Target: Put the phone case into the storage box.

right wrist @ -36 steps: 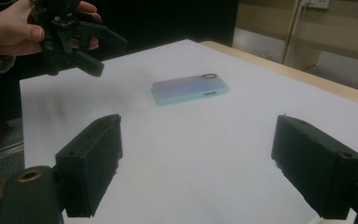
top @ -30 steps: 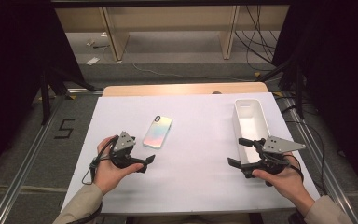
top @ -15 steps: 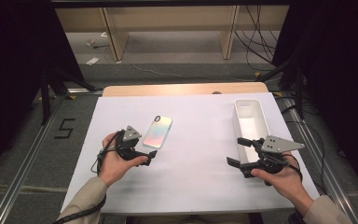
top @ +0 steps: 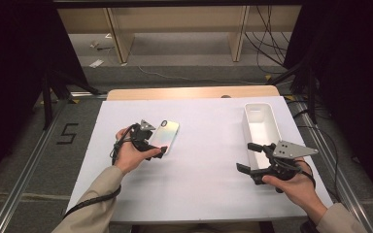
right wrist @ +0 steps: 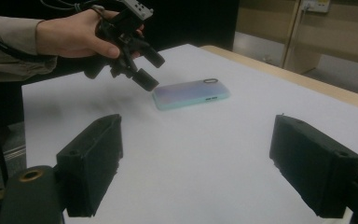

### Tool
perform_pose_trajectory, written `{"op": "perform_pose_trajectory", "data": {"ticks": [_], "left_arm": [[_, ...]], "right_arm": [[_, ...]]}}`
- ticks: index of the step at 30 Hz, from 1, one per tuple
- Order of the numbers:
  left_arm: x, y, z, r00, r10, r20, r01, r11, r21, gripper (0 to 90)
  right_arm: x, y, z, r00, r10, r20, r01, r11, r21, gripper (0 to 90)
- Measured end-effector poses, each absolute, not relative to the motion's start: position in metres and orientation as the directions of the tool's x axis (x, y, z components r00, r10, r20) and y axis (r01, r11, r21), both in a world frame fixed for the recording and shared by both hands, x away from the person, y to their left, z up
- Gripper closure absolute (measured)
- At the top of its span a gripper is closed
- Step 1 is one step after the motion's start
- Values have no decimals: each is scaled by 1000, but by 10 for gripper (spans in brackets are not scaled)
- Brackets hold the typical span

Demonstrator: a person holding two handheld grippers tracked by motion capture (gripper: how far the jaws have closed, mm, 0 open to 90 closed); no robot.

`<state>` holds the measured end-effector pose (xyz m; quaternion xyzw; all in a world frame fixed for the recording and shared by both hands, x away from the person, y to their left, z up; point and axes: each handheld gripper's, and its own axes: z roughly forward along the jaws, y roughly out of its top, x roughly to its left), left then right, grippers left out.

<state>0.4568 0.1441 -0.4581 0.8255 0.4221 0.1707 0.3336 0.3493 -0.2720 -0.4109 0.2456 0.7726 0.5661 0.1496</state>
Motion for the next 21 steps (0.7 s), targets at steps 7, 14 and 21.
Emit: {"op": "perform_pose_trajectory", "data": {"ticks": [7, 14, 21], "left_arm": [[470, 138, -461, 579, 815, 0, 600, -426, 677, 0], [483, 131, -464, 579, 816, 6, 620, -444, 647, 0], [493, 124, -471, 575, 818, 5, 644, -456, 614, 0]], "right_arm": [[349, -272, -410, -835, 549, 48, 210, 237, 949, 181], [350, -272, -411, -836, 546, 51, 212, 236, 949, 181], [350, -271, -411, -837, 545, 52, 212, 236, 948, 182]]}}
